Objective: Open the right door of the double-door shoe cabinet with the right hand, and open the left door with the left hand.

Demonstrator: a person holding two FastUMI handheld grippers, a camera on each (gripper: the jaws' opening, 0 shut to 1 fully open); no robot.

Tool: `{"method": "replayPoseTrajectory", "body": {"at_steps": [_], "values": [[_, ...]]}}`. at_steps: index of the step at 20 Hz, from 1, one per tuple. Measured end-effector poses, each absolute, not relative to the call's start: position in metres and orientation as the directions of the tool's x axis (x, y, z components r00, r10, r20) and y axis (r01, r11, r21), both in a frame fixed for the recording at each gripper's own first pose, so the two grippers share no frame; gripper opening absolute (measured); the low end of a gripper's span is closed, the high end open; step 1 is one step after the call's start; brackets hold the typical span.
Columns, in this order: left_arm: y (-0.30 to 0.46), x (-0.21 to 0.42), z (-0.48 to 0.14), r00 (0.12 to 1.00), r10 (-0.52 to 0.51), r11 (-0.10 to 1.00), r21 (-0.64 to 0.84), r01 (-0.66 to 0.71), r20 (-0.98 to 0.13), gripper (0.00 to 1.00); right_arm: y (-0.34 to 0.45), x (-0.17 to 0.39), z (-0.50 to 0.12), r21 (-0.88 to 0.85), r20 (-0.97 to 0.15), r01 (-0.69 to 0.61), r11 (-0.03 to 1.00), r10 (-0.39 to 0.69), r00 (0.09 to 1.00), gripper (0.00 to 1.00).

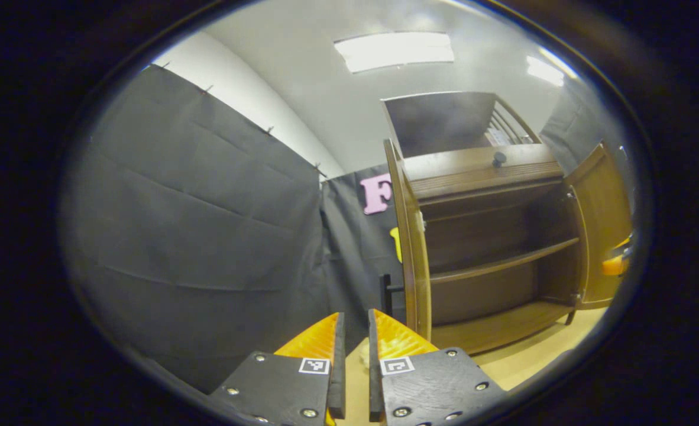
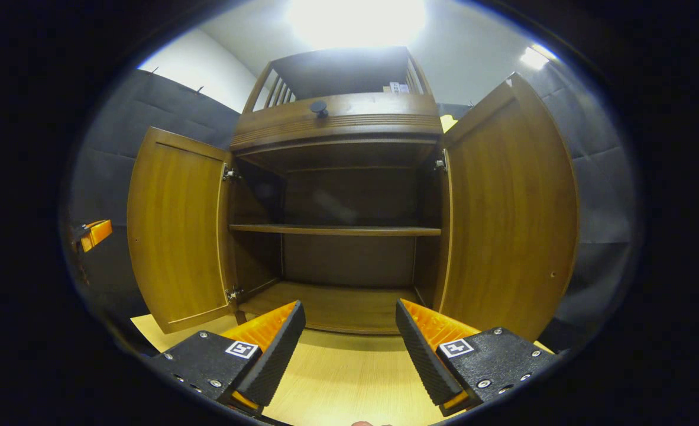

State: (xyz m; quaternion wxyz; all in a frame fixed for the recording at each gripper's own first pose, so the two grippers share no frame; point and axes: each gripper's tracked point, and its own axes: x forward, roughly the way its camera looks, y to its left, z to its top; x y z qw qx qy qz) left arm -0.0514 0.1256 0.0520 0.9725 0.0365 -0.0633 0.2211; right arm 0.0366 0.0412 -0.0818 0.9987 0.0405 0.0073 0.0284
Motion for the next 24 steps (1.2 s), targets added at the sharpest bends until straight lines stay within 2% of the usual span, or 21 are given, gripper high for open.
{"method": "replayPoseTrajectory", "body": {"at_steps": [3, 7, 12, 14, 17, 21, 24], "values": [[0.097, -0.053, 0.065, 0.912, 0.378, 0.925, -0.034, -0.377, 0.16, 0.49, 0.034, 0.018, -0.052, 0.062, 0.042, -0.042, 0.997, 0.039, 0.998, 0.95], [0.034, -0.031, 0.06, 0.956, 0.271, 0.96, -0.096, -0.261, 0.112, 0.93, 0.031, -0.005, -0.022, 0.039, 0.077, -0.066, 0.997, 0.063, 0.995, 0.95], [-0.022, 0.0, 0.052, 0.983, 0.18, 0.96, -0.224, -0.17, 0.024, 0.88, 0.029, -0.02, -0.013, 0.044, 0.046, -0.102, 0.994, 0.1, 0.994, 0.96], [-0.041, 0.001, 0.053, 0.991, 0.136, 0.958, -0.258, -0.128, 0.013, 0.92, 0.032, -0.023, -0.012, 0.097, 0.049, -0.114, 0.989, 0.11, 0.993, 0.96], [-0.056, 0.002, 0.061, 0.99, 0.137, 0.972, -0.196, -0.132, 0.014, 0.91, 0.035, -0.025, -0.015, 0.156, 0.052, -0.172, 0.973, 0.165, 0.985, 0.96], [-0.072, -0.006, 0.075, 0.993, 0.111, 0.983, -0.152, -0.105, 0.037, 0.92, 0.024, -0.036, -0.035, 0.095, 0.011, -0.087, 0.992, 0.086, 0.996, 0.95], [-0.079, -0.001, 0.071, 0.995, 0.103, 0.986, -0.132, -0.1, 0.017, 0.89, 0.032, -0.039, -0.028, 0.126, 0.037, -0.138, 0.982, 0.134, 0.99, 0.95]]}}
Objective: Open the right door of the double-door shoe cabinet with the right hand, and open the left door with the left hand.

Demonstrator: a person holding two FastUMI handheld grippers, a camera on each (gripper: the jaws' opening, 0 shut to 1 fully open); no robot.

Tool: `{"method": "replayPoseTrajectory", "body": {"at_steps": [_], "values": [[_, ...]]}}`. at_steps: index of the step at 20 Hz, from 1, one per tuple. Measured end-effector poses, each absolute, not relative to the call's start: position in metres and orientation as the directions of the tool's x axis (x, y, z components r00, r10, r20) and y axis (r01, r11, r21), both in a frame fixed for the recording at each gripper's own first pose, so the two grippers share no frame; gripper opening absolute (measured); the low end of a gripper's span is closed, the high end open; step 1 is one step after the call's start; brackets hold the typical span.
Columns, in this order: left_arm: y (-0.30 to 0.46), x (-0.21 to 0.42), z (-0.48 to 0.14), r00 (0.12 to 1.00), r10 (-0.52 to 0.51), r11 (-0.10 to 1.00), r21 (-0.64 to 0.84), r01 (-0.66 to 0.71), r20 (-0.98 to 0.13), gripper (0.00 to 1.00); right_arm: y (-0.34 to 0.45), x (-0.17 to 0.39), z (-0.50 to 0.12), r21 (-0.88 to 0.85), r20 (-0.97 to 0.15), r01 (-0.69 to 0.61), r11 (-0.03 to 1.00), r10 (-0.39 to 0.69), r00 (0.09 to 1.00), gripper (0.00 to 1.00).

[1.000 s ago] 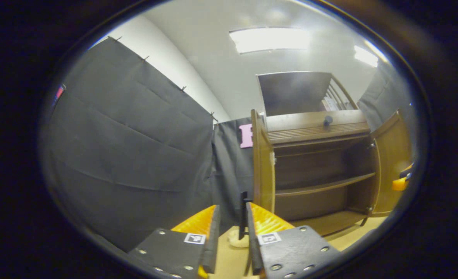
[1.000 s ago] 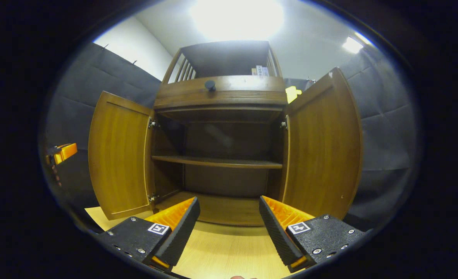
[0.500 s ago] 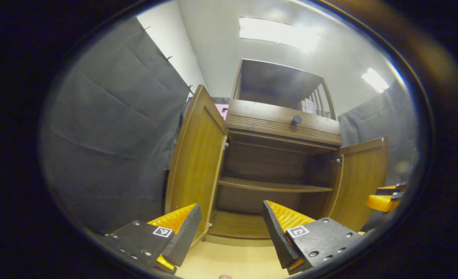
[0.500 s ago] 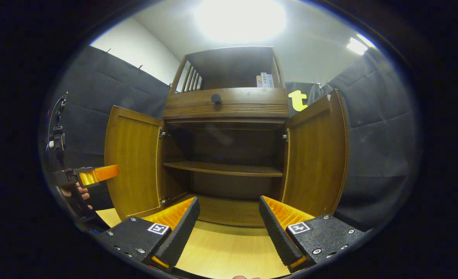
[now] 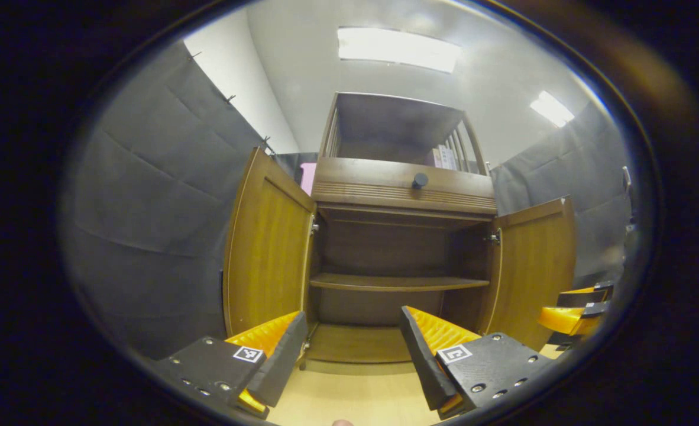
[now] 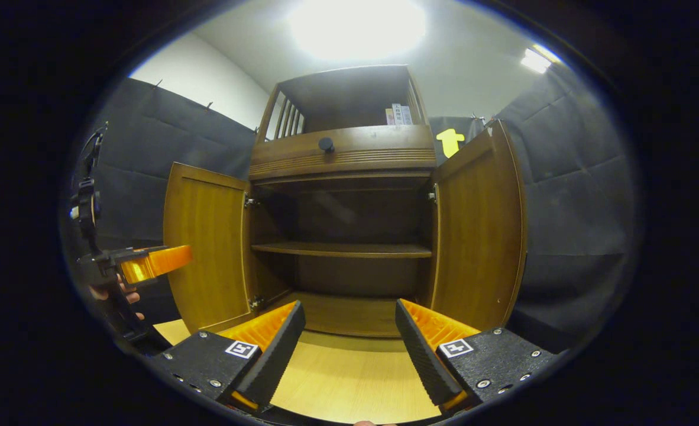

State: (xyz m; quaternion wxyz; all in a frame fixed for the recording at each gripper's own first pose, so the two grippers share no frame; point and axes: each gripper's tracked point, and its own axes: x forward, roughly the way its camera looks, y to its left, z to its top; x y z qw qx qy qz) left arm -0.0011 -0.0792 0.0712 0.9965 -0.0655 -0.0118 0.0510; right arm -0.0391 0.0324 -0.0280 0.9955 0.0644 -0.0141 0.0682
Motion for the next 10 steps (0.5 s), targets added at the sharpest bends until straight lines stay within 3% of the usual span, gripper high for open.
{"method": "replayPoseTrajectory", "body": {"at_steps": [10], "values": [[-0.085, 0.013, 0.064, 0.995, 0.1, 0.99, -0.101, -0.1, 0.001, 0.92, 0.049, -0.042, -0.012, 0.124, 0.111, -0.184, 0.975, 0.17, 0.979, 0.95]]}}
